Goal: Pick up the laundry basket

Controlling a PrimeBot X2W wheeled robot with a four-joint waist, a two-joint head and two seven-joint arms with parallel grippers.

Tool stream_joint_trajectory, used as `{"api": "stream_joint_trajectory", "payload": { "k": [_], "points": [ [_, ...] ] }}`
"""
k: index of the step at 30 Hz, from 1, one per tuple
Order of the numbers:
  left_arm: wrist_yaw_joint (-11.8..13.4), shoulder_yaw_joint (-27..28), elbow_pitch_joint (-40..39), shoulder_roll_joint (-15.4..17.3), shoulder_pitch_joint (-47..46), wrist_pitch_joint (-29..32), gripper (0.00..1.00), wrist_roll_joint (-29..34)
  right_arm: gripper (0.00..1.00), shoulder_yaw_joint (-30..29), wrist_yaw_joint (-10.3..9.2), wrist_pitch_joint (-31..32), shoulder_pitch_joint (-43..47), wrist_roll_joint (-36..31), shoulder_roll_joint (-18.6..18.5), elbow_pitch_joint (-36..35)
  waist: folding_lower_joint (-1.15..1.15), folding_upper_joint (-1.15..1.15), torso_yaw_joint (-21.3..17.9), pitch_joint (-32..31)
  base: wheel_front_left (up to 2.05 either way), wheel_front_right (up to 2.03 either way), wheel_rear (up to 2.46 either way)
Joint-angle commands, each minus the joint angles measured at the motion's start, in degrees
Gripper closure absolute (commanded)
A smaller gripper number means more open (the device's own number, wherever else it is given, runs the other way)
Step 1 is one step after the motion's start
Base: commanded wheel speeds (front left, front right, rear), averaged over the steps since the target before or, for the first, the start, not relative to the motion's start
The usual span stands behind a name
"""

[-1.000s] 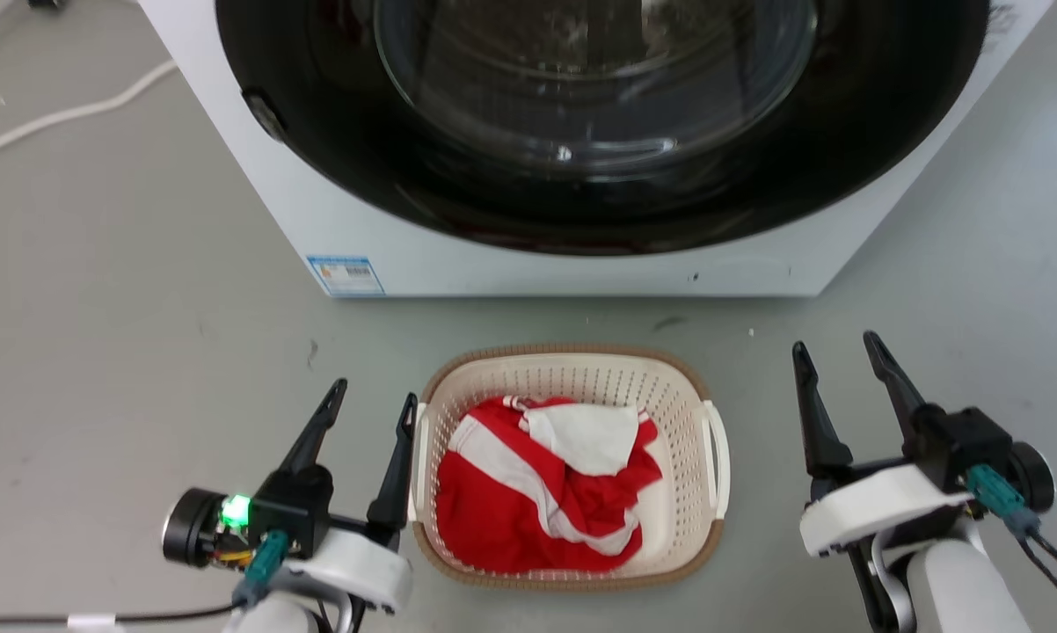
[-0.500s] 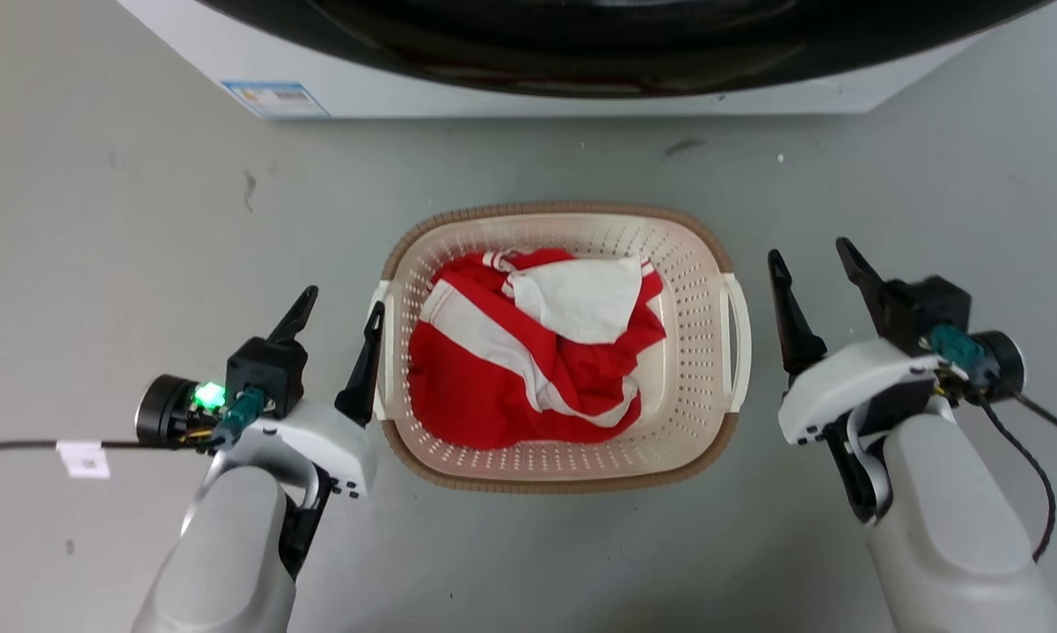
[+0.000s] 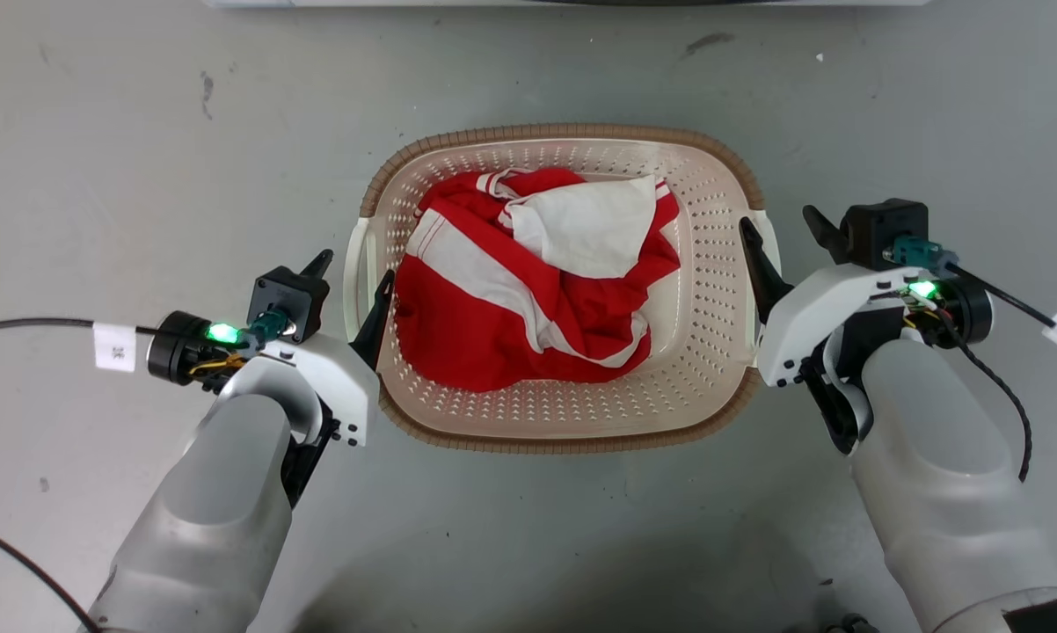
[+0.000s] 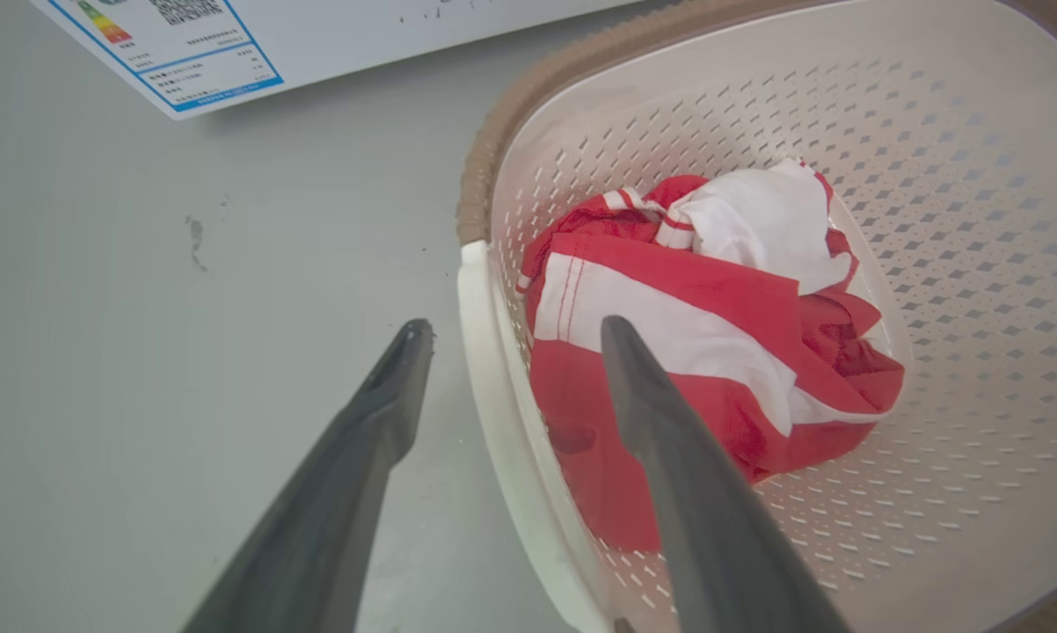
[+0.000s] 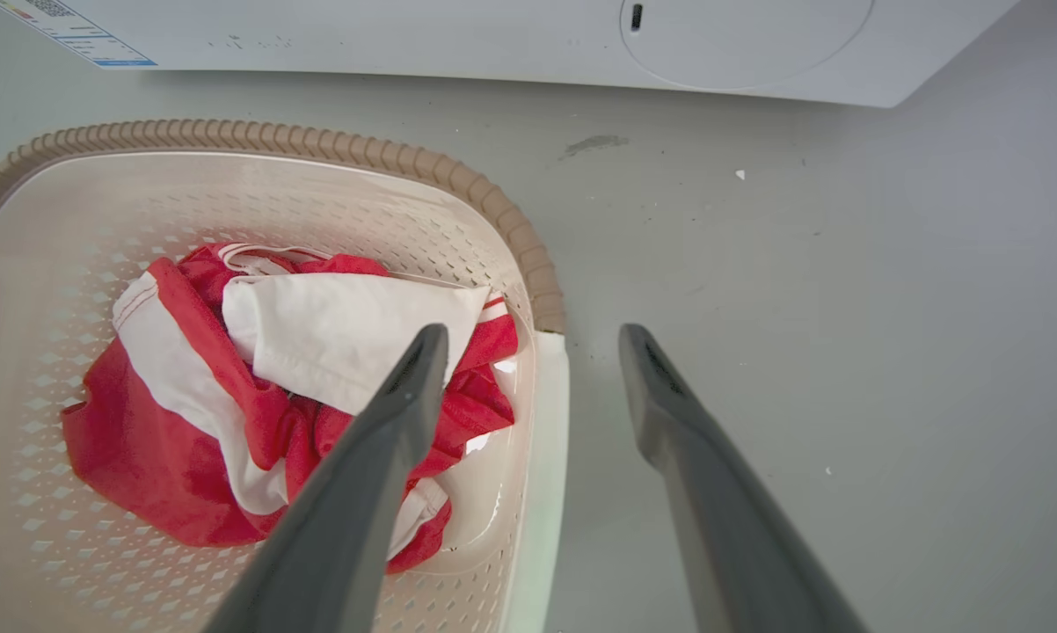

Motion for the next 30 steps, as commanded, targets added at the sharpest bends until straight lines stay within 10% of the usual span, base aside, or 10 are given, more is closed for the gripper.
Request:
{"api": "stream_joint_trajectory", "payload": {
  "k": [1,30],
  "points": [
    [-0.05,-0.93,1.17,0.15,-1.21,-0.16,0.00,-0.91,0.00,0.38,-0.02,0.26,-1.44,0.45,0.05,0.81,-0.01,0.00,0.33,0.85,0.00,0.00,0.00],
    [-0.01,-35.96,6.18,7.55,-17.55,9.53,0.00,-31.76,0.00,4.11,-0.02,12.92,-14.13,2.06,0.04,19.33,-0.01,0.00,1.46,5.46,0.00,0.00,0.00]
  ]
}}
